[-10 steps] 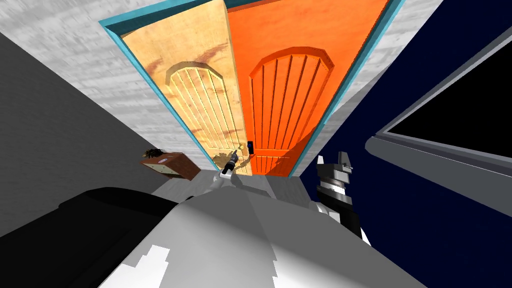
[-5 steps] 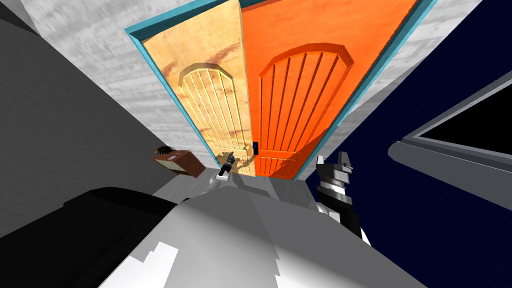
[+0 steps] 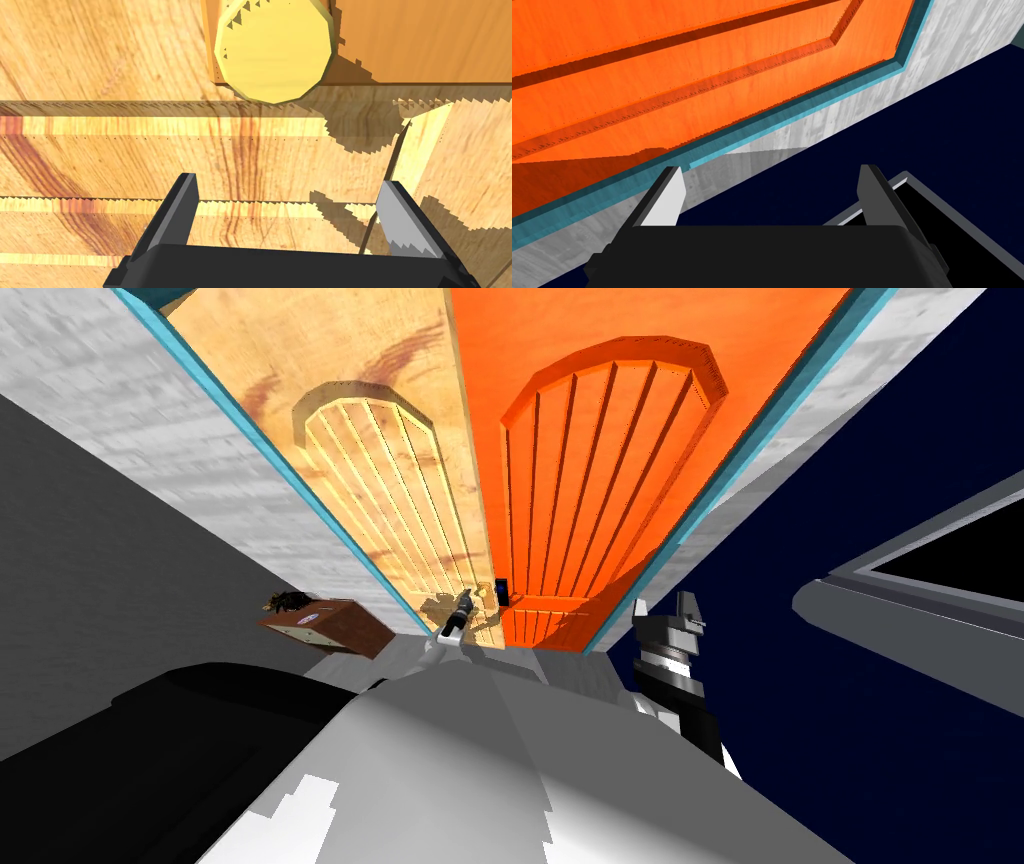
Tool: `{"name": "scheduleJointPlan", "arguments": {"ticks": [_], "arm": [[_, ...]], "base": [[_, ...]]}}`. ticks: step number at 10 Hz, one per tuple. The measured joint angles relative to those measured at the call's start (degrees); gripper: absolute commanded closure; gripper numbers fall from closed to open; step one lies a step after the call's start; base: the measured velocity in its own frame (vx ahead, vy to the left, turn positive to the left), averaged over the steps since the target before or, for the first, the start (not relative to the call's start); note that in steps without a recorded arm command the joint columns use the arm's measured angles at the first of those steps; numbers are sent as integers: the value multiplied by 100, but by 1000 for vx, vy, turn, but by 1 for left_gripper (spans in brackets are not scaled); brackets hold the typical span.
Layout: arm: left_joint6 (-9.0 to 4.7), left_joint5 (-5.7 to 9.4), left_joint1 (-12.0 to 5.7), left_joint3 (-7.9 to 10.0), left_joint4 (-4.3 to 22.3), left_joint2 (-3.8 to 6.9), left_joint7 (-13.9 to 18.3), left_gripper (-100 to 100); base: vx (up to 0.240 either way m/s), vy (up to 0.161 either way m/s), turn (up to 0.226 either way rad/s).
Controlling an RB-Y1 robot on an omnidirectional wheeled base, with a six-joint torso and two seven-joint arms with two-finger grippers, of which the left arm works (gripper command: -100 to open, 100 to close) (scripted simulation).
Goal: Pull the door open
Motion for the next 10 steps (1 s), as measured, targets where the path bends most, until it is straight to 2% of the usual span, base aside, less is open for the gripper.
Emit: {"name": "scheduleJointPlan", "arguments": {"ticks": [1,2,7,9,10], "arm": [[2,-7,-56,-55,-54,-29,11,-100],[6,-8,-66,-64,-65,-34,14,100],[3,-12,-60,-77,-55,-46,9,100],[-7,-7,-30,-55,-71,-12,14,100],[30,-1,33,-29,-92,22,19,-100]], "base": [[94,-52,-30],[-9,4,31],[-19,8,-6],[-188,73,95],[-219,43,36]]}}
